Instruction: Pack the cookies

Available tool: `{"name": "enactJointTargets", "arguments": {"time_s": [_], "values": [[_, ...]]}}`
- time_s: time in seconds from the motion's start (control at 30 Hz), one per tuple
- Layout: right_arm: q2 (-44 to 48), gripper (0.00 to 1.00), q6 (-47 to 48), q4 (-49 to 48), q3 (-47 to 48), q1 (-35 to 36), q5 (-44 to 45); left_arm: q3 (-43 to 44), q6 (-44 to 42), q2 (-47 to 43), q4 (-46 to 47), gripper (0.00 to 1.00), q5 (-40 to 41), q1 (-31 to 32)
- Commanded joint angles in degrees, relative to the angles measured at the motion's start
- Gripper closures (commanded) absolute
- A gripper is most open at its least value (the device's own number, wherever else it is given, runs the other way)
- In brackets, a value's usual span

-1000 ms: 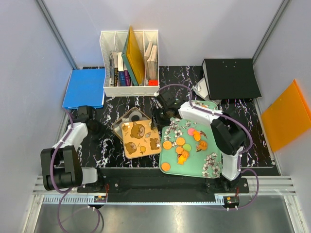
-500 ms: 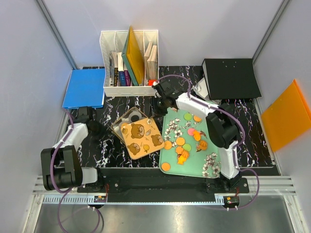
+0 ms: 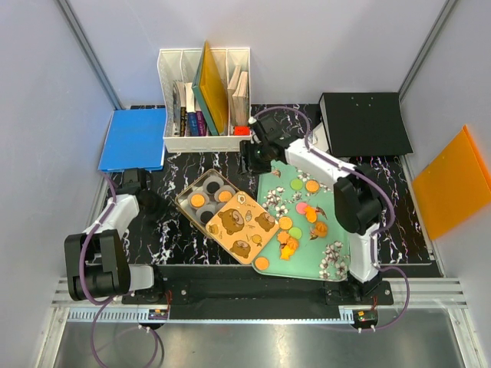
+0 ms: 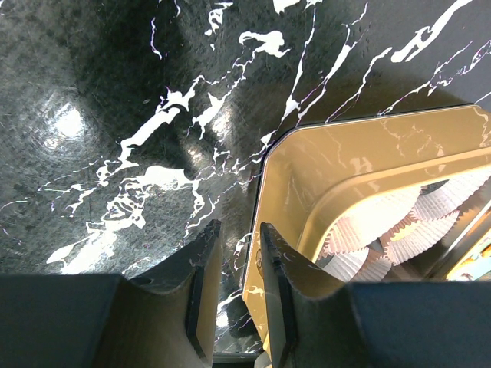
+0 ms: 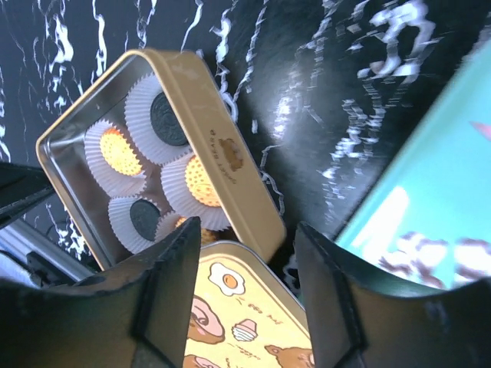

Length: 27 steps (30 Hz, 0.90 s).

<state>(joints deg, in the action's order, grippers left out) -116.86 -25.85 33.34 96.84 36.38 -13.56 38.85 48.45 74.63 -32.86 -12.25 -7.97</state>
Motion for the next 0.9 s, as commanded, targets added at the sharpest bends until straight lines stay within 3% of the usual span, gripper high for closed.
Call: {"name": "enactJointTargets", "arguments": {"time_s": [0.0, 0.2, 0.43, 0.6, 0.63, 0.77, 0.87], "values": [[8.9, 0.36, 3.6, 2.5, -3.1, -1.0, 4.5, 2.2, -0.5, 0.3, 1.3, 0.71, -0.8, 0.0], [19.0, 0.33, 4.8, 3.8, -15.8, -1.0, 5.8, 3.2, -0.5, 0.9, 0.6, 0.71, -0.4, -0.5], [30.8, 0.65, 6.0, 8.0, -26.7, 0.7, 3.6, 5.6, -0.6, 2.5, -0.3, 0.71, -0.5, -1.3], [36.5, 0.80, 5.6, 10.8, -32.8, 3.6, 4.8, 6.4, -0.4, 2.8, -0.6, 0.71, -0.1, -2.0], [37.8, 0.80, 5.1, 11.0, -34.4, 4.0, 4.6, 6.8, -0.4, 2.9, -0.7, 0.71, 0.0, -2.3], [40.1, 0.62, 3.2, 10.4, -38.6, 4.6, 0.5, 8.8, 0.2, 3.9, -1.3, 0.71, 0.6, -3.1], [41.5, 0.59, 2.6, 9.5, -41.4, 4.9, -0.6, 10.9, 1.6, 4.7, -1.4, 0.70, 1.4, -3.3]]}}
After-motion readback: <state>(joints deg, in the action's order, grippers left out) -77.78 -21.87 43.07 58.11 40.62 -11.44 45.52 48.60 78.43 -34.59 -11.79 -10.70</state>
